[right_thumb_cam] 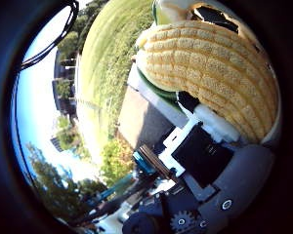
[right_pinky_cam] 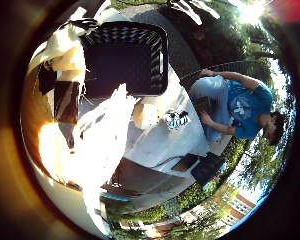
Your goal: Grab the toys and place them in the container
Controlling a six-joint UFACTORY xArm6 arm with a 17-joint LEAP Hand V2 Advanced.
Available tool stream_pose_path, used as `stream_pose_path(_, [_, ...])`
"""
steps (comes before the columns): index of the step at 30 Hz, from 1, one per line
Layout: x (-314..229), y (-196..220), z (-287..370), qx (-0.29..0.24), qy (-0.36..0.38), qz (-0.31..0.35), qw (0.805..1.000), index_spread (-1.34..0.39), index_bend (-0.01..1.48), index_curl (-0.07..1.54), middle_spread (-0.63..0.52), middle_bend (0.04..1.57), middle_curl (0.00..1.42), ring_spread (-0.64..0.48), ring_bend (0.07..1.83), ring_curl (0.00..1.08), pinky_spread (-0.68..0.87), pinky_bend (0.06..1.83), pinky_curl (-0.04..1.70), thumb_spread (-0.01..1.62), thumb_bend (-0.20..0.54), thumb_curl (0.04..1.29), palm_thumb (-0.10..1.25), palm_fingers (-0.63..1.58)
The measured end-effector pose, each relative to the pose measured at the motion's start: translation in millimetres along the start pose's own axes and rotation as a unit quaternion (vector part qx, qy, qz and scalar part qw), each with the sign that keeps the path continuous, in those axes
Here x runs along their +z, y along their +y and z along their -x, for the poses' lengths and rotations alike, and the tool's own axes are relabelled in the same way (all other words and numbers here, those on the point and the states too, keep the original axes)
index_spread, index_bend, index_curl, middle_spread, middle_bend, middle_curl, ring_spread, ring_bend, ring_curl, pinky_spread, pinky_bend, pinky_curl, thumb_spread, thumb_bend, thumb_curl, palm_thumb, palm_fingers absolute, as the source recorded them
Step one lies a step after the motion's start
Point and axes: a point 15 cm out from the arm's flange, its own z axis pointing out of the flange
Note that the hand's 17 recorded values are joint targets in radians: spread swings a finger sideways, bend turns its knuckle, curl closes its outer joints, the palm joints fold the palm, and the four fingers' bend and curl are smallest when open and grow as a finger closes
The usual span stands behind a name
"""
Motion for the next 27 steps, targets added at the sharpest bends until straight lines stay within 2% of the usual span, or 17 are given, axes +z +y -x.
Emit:
stream_pose_path(3, [25, -35, 18, 0.033, 0.012, -0.037, 0.999, -1.25, 0.56, 1.31, -0.28, 1.27, 1.21, -0.13, 1.56, 0.89, 0.13, 1.61, 0.94, 1.18, -0.035, 0.63, 0.86, 0.66])
stream_pose_path(8, [63, -72, 25, 0.05, 0.02, -0.081, 0.995, -1.21, 0.55, 1.33, -0.24, 1.2, 1.11, -0.05, 1.46, 0.8, 0.17, 1.49, 0.88, 1.2, -0.026, 0.61, 0.81, 0.76])
stream_pose_path(15, [113, -88, 8, 0.061, 0.026, -0.091, 0.994, -1.11, 0.49, 1.27, -0.14, 1.02, 0.94, 0.07, 1.26, 0.65, 0.28, 1.27, 0.77, 1.2, -0.018, 0.59, 0.81, 0.83])
stream_pose_path(19, [123, -84, -13, 0.061, 0.04, -0.084, 0.994, -0.99, 0.3, 1.22, -0.1, 0.74, 0.83, 0.14, 1.17, 0.62, 0.36, 1.22, 0.77, 1.18, -0.035, 0.57, 0.77, 0.37])
stream_pose_path(20, [123, -82, -18, 0.062, 0.043, -0.083, 0.994, -0.95, 0.24, 1.19, -0.07, 0.62, 0.78, 0.17, 1.13, 0.61, 0.38, 1.21, 0.76, 1.17, -0.037, 0.56, 0.75, 0.2])
stream_pose_path(22, [123, -80, -26, 0.059, 0.045, -0.08, 0.994, -0.85, 0.16, 1.1, -0.04, 0.47, 0.67, 0.23, 0.97, 0.53, 0.43, 1.15, 0.71, 1.16, -0.037, 0.55, 0.73, -0.05])
stream_pose_path(27, [120, -69, -34, 0.038, 0.052, -0.06, 0.996, -0.67, 0.08, 0.88, 0.04, 0.27, 0.52, 0.3, 0.72, 0.38, 0.49, 1.07, 0.6, 1.14, -0.032, 0.52, 0.7, -0.13])
